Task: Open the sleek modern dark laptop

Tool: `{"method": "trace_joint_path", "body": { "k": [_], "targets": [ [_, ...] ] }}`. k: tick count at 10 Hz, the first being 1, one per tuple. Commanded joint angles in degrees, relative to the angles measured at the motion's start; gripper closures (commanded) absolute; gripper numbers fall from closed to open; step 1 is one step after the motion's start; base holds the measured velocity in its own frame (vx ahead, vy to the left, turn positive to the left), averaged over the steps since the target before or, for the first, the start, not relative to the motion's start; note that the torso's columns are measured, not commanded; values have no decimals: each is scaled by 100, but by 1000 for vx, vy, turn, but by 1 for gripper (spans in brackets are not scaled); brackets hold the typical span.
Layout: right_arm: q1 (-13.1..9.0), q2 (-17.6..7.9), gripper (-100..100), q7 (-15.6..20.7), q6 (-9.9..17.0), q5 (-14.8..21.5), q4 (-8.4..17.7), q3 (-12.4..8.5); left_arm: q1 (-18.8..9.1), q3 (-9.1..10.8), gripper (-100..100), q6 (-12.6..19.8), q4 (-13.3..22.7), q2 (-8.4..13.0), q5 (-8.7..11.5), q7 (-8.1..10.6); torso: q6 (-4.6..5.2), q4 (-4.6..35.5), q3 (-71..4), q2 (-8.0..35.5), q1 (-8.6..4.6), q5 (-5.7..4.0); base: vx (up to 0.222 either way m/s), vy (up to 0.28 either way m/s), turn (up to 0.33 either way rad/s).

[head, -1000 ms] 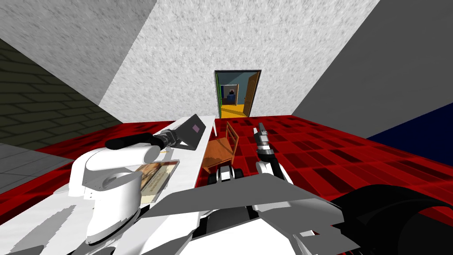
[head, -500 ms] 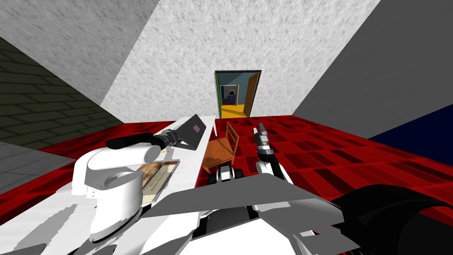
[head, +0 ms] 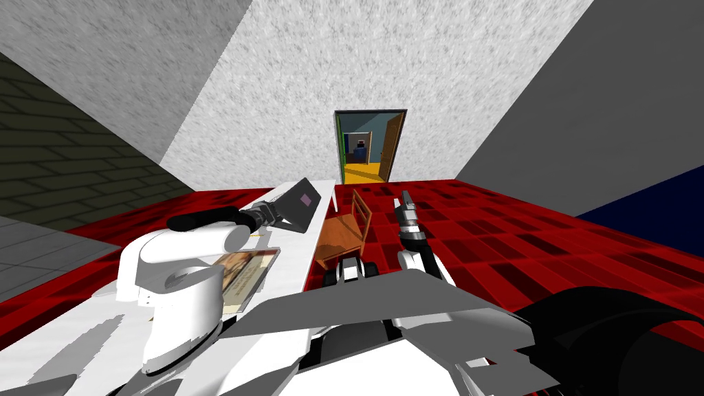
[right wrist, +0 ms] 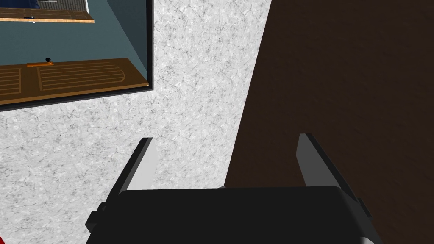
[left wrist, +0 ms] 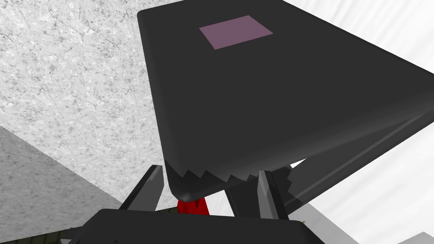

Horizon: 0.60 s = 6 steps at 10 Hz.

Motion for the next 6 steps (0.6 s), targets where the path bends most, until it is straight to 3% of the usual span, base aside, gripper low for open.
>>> {"method": "trace_joint_path", "body": {
  "k": [1, 6],
  "targets": [
    [0, 0, 0, 0, 0, 0, 0, 0, 22, -48, 100, 24, 27, -30, 9, 5, -1, 1, -1, -1, 0, -1, 0, 0, 0],
    [0, 0, 0, 0, 0, 0, 0, 0, -21, -18, 100, -16, 130, -133, 101, 79, 4, -6, -6, -10, 4, 8, 6, 2, 19]
  ]
}}
